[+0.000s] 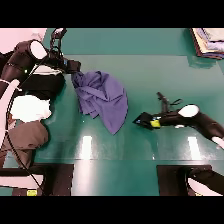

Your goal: Fold the shirts.

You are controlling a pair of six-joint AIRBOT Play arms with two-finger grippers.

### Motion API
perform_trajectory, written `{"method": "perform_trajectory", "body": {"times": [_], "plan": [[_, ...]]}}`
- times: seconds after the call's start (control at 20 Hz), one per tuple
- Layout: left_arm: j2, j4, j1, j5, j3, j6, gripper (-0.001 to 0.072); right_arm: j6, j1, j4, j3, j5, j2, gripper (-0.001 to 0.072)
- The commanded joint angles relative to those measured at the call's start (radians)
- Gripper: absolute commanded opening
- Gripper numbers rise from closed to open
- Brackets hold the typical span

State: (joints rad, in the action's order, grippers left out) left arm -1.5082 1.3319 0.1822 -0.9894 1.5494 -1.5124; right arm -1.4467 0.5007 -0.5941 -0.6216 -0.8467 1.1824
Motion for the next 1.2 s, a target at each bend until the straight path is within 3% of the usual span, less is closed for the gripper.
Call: {"method": "perform_trajectory", "body": {"times": [0.0, 0.2, 0.25, 0.35, 0.55, 0.8, 1.0, 1.15], "plan": [[0.002, 0.005, 0.000, -0.012, 0.000, 0.002, 0.0023, 0.014, 0.160, 0.079, -0.072, 0.154, 0.163, 0.0384], [0.002, 0.008, 0.000, -0.018, 0.000, 0.002, 0.0024, 0.014, 0.203, 0.074, -0.229, 0.154, 0.318, 0.0363], [0.002, 0.008, 0.000, -0.021, 0.000, 0.002, 0.0024, 0.015, 0.202, 0.067, -0.261, 0.142, 0.346, 0.0299], [0.009, 0.018, 0.000, -0.024, 0.001, 0.002, 0.0023, 0.015, 0.195, 0.027, -0.306, 0.129, 0.379, 0.0024], [0.116, 0.042, -0.029, 0.008, 0.011, 0.001, 0.0023, -0.040, 0.072, -0.198, -0.365, 0.031, 0.291, 0.0013], [0.380, 0.056, -0.097, 0.011, 0.080, 0.007, 0.0023, -0.118, -0.233, -0.602, -0.535, -0.264, -0.008, 0.0012], [0.583, 0.048, -0.097, 0.011, 0.154, 0.028, 0.0023, -0.083, -0.421, -0.687, -0.771, -0.388, -0.213, 0.0012], [0.703, 0.048, -0.097, 0.011, 0.218, 0.028, 0.0023, -0.057, -0.486, -0.690, -0.926, -0.386, -0.318, 0.0012]]}}
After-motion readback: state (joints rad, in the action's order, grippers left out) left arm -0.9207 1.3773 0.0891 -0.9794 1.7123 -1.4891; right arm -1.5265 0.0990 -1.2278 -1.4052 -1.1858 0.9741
